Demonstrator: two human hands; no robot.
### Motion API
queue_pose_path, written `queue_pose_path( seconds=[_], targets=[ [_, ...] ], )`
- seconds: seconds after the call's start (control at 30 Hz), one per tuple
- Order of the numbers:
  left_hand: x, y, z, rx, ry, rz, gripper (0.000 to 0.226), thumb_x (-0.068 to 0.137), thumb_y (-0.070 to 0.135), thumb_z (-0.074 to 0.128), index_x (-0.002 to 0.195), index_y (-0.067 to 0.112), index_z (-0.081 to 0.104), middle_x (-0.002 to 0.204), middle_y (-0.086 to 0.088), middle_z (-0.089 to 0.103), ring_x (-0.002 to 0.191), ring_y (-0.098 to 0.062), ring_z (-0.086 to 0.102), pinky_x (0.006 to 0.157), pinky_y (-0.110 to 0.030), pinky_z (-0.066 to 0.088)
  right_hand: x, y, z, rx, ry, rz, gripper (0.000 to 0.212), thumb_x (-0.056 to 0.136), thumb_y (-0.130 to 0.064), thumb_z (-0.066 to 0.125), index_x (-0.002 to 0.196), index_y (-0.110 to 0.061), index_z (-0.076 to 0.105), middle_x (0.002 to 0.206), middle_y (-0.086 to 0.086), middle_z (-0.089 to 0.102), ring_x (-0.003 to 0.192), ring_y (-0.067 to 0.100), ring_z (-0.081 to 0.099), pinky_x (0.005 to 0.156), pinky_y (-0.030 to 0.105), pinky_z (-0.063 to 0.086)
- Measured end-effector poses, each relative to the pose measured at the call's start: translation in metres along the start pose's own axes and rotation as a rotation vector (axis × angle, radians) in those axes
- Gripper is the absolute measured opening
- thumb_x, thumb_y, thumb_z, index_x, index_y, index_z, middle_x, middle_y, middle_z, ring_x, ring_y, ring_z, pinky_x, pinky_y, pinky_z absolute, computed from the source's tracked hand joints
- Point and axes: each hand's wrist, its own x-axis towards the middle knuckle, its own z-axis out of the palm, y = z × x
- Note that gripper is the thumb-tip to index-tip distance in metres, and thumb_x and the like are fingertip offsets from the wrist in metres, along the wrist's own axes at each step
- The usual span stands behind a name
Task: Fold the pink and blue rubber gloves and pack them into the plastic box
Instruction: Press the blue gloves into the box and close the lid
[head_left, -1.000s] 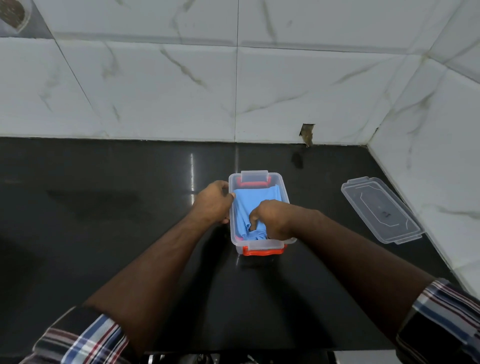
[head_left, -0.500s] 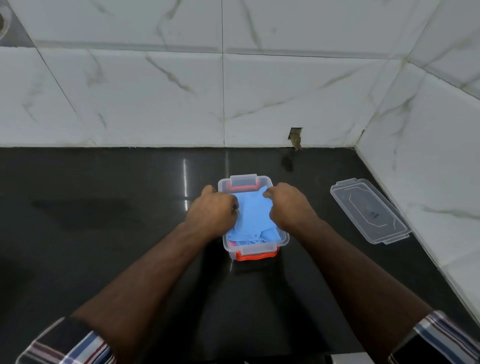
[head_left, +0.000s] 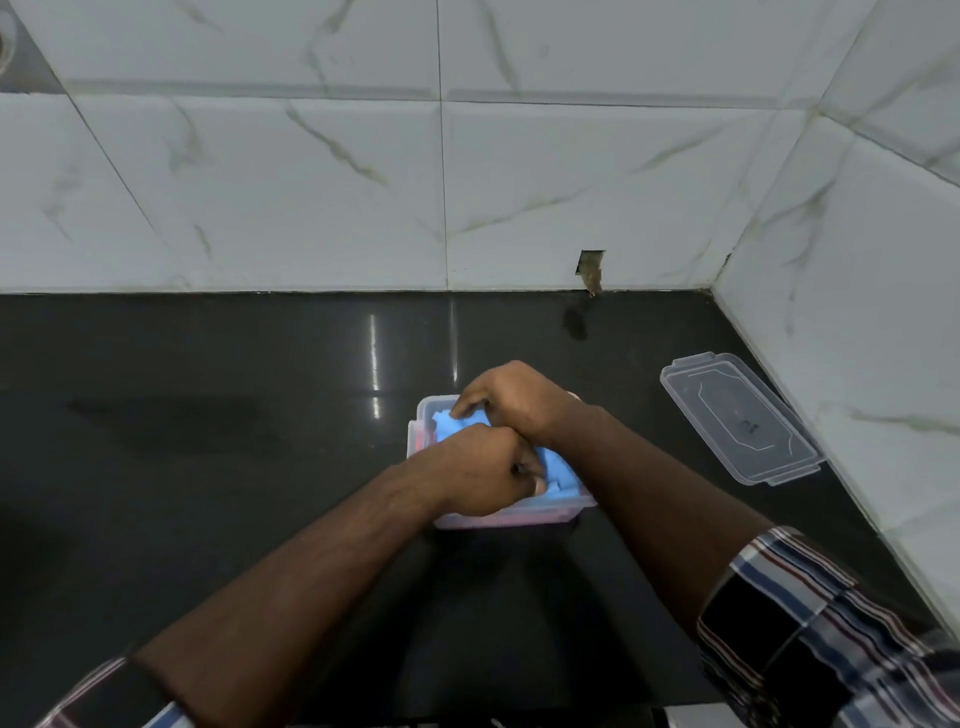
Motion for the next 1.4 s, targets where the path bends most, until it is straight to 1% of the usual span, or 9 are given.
queue_pose_path(
  seconds=[0.07, 0.13, 0.2, 0.3, 0.4, 0.57, 0.93, 1.17, 1.4],
  targets=[
    [0.001, 0.002, 0.004, -0.058, 0.027, 0.001, 0.021, 0.098, 0.024, 0.061, 0.105, 0.015, 0.078, 0.102, 0.006, 0.077, 0.089, -0.005, 0.067, 0.085, -0.018, 0.051, -0.007, -0.002, -0.003, 0.118, 0.026, -0.008, 0.040, 0.076, 0.012, 0.058, 0.104, -0.010, 0.077, 0.107, 0.003, 0.075, 0.099, 0.011, 0.067, 0.088, 0.016, 0.046],
    [0.004, 0.005, 0.009, -0.033, 0.166, -0.003, 0.030, 0.097, 0.029, 0.061, 0.079, 0.010, 0.076, 0.077, 0.001, 0.074, 0.072, -0.010, 0.064, 0.074, -0.026, 0.052, -0.015, 0.002, -0.006, 0.191, 0.160, 0.029, 0.036, 0.080, 0.008, 0.057, 0.102, -0.011, 0.078, 0.105, 0.001, 0.075, 0.097, 0.008, 0.067, 0.085, 0.011, 0.046],
    [0.013, 0.006, 0.015, 0.129, 0.390, 0.019, 0.037, 0.095, 0.032, 0.055, 0.069, 0.011, 0.070, 0.068, -0.001, 0.068, 0.068, -0.016, 0.061, 0.069, -0.038, 0.053, -0.027, 0.015, -0.010, 0.094, 0.340, 0.146, 0.036, 0.083, 0.001, 0.055, 0.109, -0.012, 0.075, 0.112, 0.003, 0.073, 0.104, 0.016, 0.066, 0.091, 0.020, 0.047],
    [0.034, 0.011, 0.021, 0.380, 0.614, 0.089, 0.033, 0.090, 0.037, 0.049, 0.101, 0.021, 0.075, 0.103, 0.000, 0.070, 0.101, -0.023, 0.062, 0.083, -0.042, 0.051, -0.054, 0.047, -0.013, -0.178, 0.400, 0.387, 0.038, 0.087, -0.014, 0.059, 0.124, -0.010, 0.064, 0.123, 0.012, 0.064, 0.115, 0.028, 0.059, 0.099, 0.039, 0.045],
    [0.060, 0.024, 0.030, 0.398, 0.519, 0.160, 0.051, 0.096, 0.038, 0.048, 0.142, 0.019, 0.055, 0.151, -0.002, 0.050, 0.143, -0.025, 0.039, 0.113, -0.046, 0.033, -0.079, 0.072, -0.008, -0.370, 0.321, 0.451, 0.031, 0.091, -0.021, 0.057, 0.117, -0.007, 0.062, 0.119, 0.013, 0.063, 0.112, 0.028, 0.059, 0.096, 0.042, 0.046],
    [0.104, 0.060, 0.044, 0.507, 0.237, 0.184, 0.066, 0.099, 0.039, 0.043, 0.159, 0.020, 0.024, 0.168, 0.001, 0.017, 0.156, -0.026, 0.008, 0.124, -0.051, 0.011, -0.114, 0.086, -0.014, -0.397, 0.337, 0.531, 0.030, 0.097, -0.020, 0.048, 0.120, -0.007, 0.062, 0.119, 0.012, 0.064, 0.110, 0.026, 0.061, 0.092, 0.034, 0.045],
    [0.183, 0.118, 0.077, 0.645, 0.031, 0.268, 0.059, 0.098, 0.026, 0.048, 0.154, 0.014, 0.033, 0.162, -0.004, 0.031, 0.151, -0.030, 0.023, 0.121, -0.055, 0.021, -0.195, 0.144, -0.008, -0.237, 0.337, 0.860, 0.014, 0.092, -0.019, 0.054, 0.094, -0.009, 0.063, 0.097, 0.011, 0.065, 0.090, 0.029, 0.064, 0.073, 0.037, 0.051],
    [0.207, 0.119, 0.091, 0.674, 0.059, 0.265, 0.036, 0.093, 0.014, 0.050, 0.128, 0.016, 0.055, 0.132, -0.007, 0.056, 0.129, -0.031, 0.048, 0.111, -0.050, 0.037, -0.213, 0.160, 0.000, -0.183, 0.293, 0.792, 0.022, 0.091, -0.015, 0.051, 0.107, -0.011, 0.066, 0.105, 0.010, 0.064, 0.099, 0.028, 0.061, 0.081, 0.040, 0.053],
    [0.208, 0.123, 0.067, 0.534, 0.218, 0.358, 0.015, 0.091, 0.017, 0.057, 0.105, 0.012, 0.053, 0.106, -0.012, 0.059, 0.096, -0.033, 0.059, 0.078, -0.040, 0.042, -0.215, 0.162, -0.008, -0.155, 0.493, 0.645, 0.031, 0.086, -0.018, 0.062, 0.117, -0.015, 0.064, 0.113, 0.005, 0.063, 0.107, 0.024, 0.057, 0.090, 0.035, 0.049]
  ],
)
